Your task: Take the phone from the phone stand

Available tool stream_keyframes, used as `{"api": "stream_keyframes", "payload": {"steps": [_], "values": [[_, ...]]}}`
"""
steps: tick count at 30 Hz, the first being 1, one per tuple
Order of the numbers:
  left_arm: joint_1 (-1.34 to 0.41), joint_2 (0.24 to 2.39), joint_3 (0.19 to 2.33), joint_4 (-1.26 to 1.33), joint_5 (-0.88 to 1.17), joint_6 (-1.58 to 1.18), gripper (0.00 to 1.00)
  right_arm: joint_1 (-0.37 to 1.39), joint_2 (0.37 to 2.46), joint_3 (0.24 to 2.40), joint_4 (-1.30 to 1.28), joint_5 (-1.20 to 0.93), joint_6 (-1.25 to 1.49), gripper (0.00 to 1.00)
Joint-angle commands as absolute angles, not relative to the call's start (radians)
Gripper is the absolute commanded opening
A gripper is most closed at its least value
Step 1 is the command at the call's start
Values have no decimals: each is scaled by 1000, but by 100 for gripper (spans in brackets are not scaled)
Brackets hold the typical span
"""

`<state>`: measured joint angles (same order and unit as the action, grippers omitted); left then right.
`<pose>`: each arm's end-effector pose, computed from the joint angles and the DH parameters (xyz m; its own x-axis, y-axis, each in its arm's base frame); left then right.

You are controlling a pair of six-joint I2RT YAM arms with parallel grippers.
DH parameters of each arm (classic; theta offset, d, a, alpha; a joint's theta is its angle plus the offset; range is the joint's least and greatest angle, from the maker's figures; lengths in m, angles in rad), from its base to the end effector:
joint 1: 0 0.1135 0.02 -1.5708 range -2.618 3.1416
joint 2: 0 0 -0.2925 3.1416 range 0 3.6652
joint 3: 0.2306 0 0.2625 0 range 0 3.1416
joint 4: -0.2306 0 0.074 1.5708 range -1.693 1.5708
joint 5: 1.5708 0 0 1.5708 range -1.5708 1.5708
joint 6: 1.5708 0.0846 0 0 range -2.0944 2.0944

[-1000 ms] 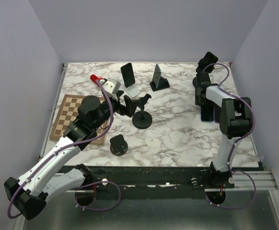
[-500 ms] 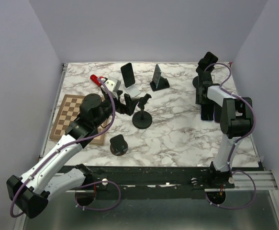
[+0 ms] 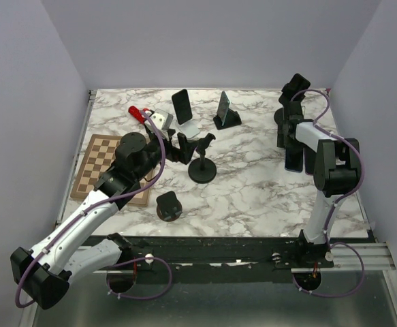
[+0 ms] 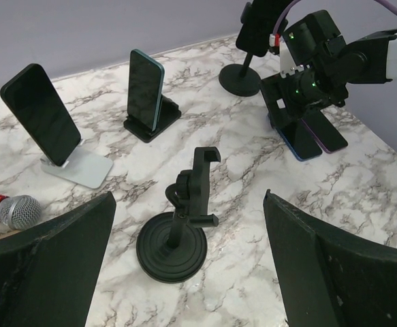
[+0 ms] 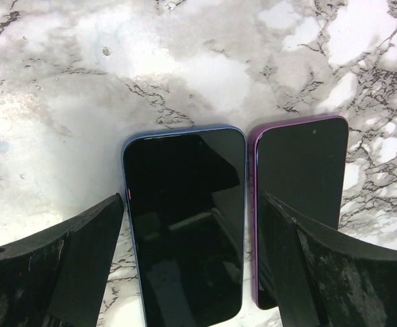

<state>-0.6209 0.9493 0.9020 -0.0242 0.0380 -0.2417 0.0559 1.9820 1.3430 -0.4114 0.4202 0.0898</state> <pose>0.2144 -0.1573 0.3878 -0.2029 -0.1489 -0.9678 0.5805 0.7777 -0.2414 0.4542 -0.0091 0.1461 -0.8492 0.0345 -0.5270 0.2286 0.9235 -0.3079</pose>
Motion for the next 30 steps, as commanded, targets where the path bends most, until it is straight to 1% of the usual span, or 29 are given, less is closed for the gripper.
{"api": "stream_keyframes", "payload": {"steps": [1,11,15,18,23,27,30], "values": [[-615,947,895,-5,51,-253,97,56,2026,1309,-451,357,90,91],[-617,946,905,-9,65,-272,97,82,1895,1308,-498,434,145,94],[-617,940,899,-5,79,-276,97,97,1798,1292,-488,400,196,94],[-616,942,906,-11,62,-265,97,101,1737,1298,-476,326,259,94],[-614,942,900,-6,50,-251,97,137,1659,1289,-353,128,323,92],[-611,948,904,-12,36,-242,97,178,1685,1316,-266,8,376,86],[-608,956,903,-8,38,-244,97,251,1741,1359,-222,-12,367,85]]}}
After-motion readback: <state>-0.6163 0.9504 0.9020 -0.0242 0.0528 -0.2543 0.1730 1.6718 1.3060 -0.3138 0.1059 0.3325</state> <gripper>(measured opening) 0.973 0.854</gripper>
